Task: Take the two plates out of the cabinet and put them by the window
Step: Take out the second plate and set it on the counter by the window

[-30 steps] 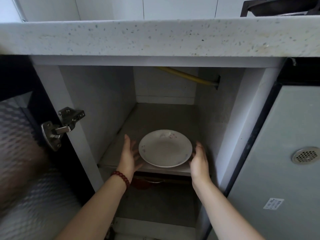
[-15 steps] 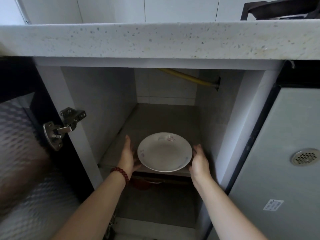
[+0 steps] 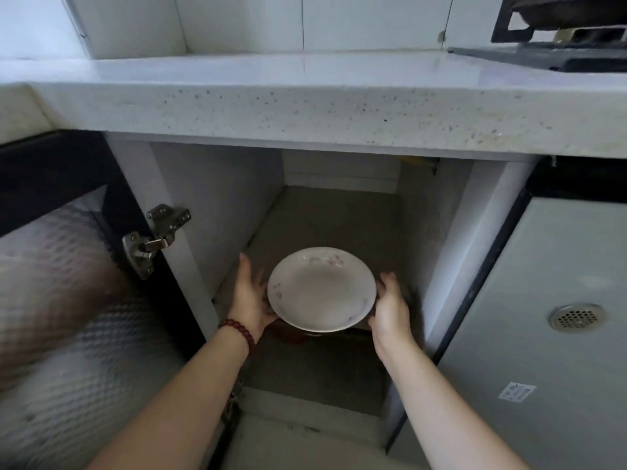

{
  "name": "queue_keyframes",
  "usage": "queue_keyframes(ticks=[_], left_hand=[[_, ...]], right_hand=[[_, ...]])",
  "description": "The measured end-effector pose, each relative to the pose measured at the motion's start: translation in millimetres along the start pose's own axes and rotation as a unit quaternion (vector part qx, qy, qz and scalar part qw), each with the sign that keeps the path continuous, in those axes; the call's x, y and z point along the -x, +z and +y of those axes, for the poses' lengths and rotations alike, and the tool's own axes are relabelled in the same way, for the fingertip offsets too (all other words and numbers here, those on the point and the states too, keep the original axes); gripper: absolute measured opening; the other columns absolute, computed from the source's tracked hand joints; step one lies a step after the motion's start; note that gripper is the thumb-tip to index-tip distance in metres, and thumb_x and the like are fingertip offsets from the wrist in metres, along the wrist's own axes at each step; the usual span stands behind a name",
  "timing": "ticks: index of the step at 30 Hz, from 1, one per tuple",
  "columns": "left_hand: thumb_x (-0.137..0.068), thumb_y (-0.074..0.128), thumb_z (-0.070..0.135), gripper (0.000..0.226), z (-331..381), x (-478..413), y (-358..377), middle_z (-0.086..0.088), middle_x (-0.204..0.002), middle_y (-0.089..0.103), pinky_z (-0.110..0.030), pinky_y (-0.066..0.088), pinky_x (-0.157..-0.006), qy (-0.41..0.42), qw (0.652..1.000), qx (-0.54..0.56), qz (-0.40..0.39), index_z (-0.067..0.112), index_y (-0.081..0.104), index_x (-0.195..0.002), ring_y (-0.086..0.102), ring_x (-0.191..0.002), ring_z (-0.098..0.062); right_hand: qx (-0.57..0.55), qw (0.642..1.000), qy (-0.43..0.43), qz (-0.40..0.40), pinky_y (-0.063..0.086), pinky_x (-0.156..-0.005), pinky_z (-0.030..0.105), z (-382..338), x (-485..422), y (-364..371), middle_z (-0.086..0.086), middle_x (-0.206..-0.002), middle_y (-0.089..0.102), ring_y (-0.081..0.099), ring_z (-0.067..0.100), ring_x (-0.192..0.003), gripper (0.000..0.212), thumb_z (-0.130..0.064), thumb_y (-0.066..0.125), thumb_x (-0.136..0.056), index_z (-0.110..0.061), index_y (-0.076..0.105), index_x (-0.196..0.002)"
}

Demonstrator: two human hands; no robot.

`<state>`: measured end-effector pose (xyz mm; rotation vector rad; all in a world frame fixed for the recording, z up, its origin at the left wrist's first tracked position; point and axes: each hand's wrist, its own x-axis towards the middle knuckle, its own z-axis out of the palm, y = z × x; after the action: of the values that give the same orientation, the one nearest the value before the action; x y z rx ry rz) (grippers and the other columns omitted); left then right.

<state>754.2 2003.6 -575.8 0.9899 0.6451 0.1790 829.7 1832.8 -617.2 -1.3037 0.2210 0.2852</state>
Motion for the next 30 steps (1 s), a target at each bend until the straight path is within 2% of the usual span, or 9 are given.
queue_keyframes(ticks=[2, 5, 8, 11, 12, 15, 18, 24, 30], left_hand=[[-0.077, 0.020, 0.078, 0.087, 9, 20, -4, -0.005, -0.147, 0.039, -0.042, 0.041, -0.086, 0.005, 1.000, -0.018, 0.013, 0.025, 0.026, -0.145, 0.040, -0.130, -0.029], [-0.079, 0.015, 0.077, 0.084, 27, 57, -6, -0.002, -0.150, 0.035, -0.043, 0.034, -0.092, -0.010, 0.998, -0.038, 0.040, 0.026, 0.023, -0.145, 0.036, -0.134, -0.028], [-0.081, 0.016, 0.075, 0.082, 53, 97, 1, -0.004, -0.150, 0.033, -0.038, 0.043, -0.078, -0.032, 0.997, -0.034, 0.063, 0.024, 0.021, -0.146, 0.042, -0.128, -0.027], [-0.083, 0.016, 0.072, 0.076, 78, 136, 11, 0.006, -0.136, 0.047, -0.024, 0.052, -0.052, -0.028, 0.994, -0.057, 0.084, 0.026, 0.032, -0.141, 0.060, -0.085, -0.007], [-0.083, 0.017, 0.073, 0.076, 85, 148, 13, 0.008, -0.134, 0.048, -0.024, 0.051, -0.054, -0.031, 0.994, -0.056, 0.092, 0.027, 0.033, -0.141, 0.060, -0.084, -0.006], [-0.082, 0.017, 0.074, 0.079, 103, 183, 16, 0.001, -0.148, 0.037, -0.033, 0.041, -0.084, -0.055, 0.990, -0.033, 0.128, 0.025, 0.029, -0.143, 0.045, -0.125, -0.021], [-0.082, 0.017, 0.073, 0.082, 117, 219, 22, -0.001, -0.154, 0.025, -0.044, 0.025, -0.107, -0.073, 0.983, -0.020, 0.165, 0.022, 0.022, -0.146, 0.028, -0.139, -0.024], [-0.082, 0.017, 0.074, 0.083, 145, 286, 43, -0.001, -0.155, 0.023, -0.044, 0.025, -0.107, -0.083, 0.973, 0.014, 0.213, 0.022, 0.022, -0.146, 0.026, -0.139, -0.023], [-0.080, 0.017, 0.076, 0.085, 177, 351, 68, -0.001, -0.154, 0.025, -0.046, 0.025, -0.107, -0.058, 0.962, 0.055, 0.262, 0.022, 0.025, -0.145, 0.028, -0.138, -0.024]], right_hand=[[-0.003, 1.000, 0.016, -0.008, 0.028, -0.112, 0.048, -10, 15, 6, -0.004, -0.148, 0.041, 0.037, 0.021, -0.135, 0.050, -0.041, 0.033, -0.096, -0.030, 0.031, -0.144], [-0.009, 0.999, 0.045, -0.010, 0.029, -0.113, 0.044, -30, 45, 12, -0.001, -0.150, 0.040, 0.037, 0.019, -0.135, 0.049, -0.036, 0.036, -0.097, -0.023, 0.031, -0.145], [0.020, 0.997, 0.072, -0.020, 0.031, -0.111, 0.040, -55, 76, 16, 0.000, -0.148, 0.041, 0.040, 0.019, -0.133, 0.048, -0.036, 0.035, -0.098, -0.023, 0.035, -0.143], [0.055, 0.994, 0.090, -0.024, 0.032, -0.106, 0.032, -80, 108, 22, 0.000, -0.151, 0.037, 0.037, 0.018, -0.135, 0.047, -0.038, 0.034, -0.098, -0.024, 0.035, -0.143], [0.066, 0.993, 0.093, -0.024, 0.031, -0.104, 0.030, -89, 117, 23, -0.001, -0.151, 0.036, 0.036, 0.018, -0.135, 0.047, -0.038, 0.033, -0.099, -0.024, 0.034, -0.144], [0.086, 0.988, 0.118, -0.038, 0.032, -0.109, 0.038, -114, 149, 26, 0.001, -0.149, 0.040, 0.040, 0.020, -0.133, 0.049, -0.044, 0.033, -0.097, -0.024, 0.039, -0.142], [0.113, 0.983, 0.144, -0.035, 0.034, -0.109, 0.045, -139, 180, 26, 0.000, -0.145, 0.046, 0.045, 0.021, -0.129, 0.053, -0.050, 0.030, -0.093, -0.028, 0.042, -0.139], [0.153, 0.971, 0.171, -0.070, 0.033, -0.109, 0.043, -190, 229, 20, 0.001, -0.148, 0.041, 0.041, 0.021, -0.132, 0.054, -0.049, 0.026, -0.093, -0.030, 0.035, -0.142], [0.176, 0.963, 0.152, -0.138, 0.029, -0.098, 0.033, -249, 266, 23, -0.004, -0.153, 0.030, 0.031, 0.018, -0.137, 0.047, -0.039, 0.026, -0.098, -0.033, 0.027, -0.145]])
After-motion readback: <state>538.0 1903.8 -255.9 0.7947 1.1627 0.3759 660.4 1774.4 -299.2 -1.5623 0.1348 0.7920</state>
